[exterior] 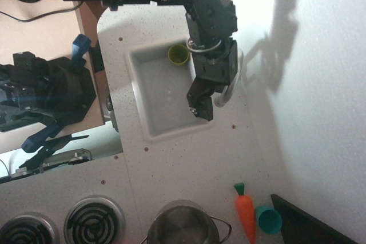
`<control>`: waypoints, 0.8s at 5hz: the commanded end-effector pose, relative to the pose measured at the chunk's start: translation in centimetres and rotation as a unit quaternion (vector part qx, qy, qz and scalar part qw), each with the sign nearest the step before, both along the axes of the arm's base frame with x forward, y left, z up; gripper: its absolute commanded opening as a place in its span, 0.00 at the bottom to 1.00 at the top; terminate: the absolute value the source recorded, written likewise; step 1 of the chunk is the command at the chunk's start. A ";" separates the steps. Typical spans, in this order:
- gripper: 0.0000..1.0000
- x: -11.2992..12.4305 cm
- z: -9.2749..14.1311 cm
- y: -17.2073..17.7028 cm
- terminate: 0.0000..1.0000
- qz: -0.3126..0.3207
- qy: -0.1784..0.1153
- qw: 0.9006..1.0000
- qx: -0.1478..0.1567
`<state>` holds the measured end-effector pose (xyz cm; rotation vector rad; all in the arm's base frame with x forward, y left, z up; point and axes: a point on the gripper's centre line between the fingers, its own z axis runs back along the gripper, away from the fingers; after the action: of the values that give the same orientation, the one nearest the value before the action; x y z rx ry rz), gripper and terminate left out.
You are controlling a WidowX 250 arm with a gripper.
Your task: Turn faucet right
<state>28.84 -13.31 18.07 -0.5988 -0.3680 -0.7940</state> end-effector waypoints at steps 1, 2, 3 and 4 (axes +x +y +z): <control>1.00 0.2 0.7 -0.5 0.00 -0.011 -0.016 1.000 -0.011; 1.00 0.2 0.7 -0.5 0.00 -0.011 -0.016 1.000 -0.011; 1.00 -4.1 2.5 1.6 0.00 0.052 -0.016 0.999 0.006; 1.00 -5.8 4.3 3.2 0.00 0.083 -0.032 0.996 -0.009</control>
<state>22.67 -10.29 21.82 -0.5718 -0.4408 -0.6541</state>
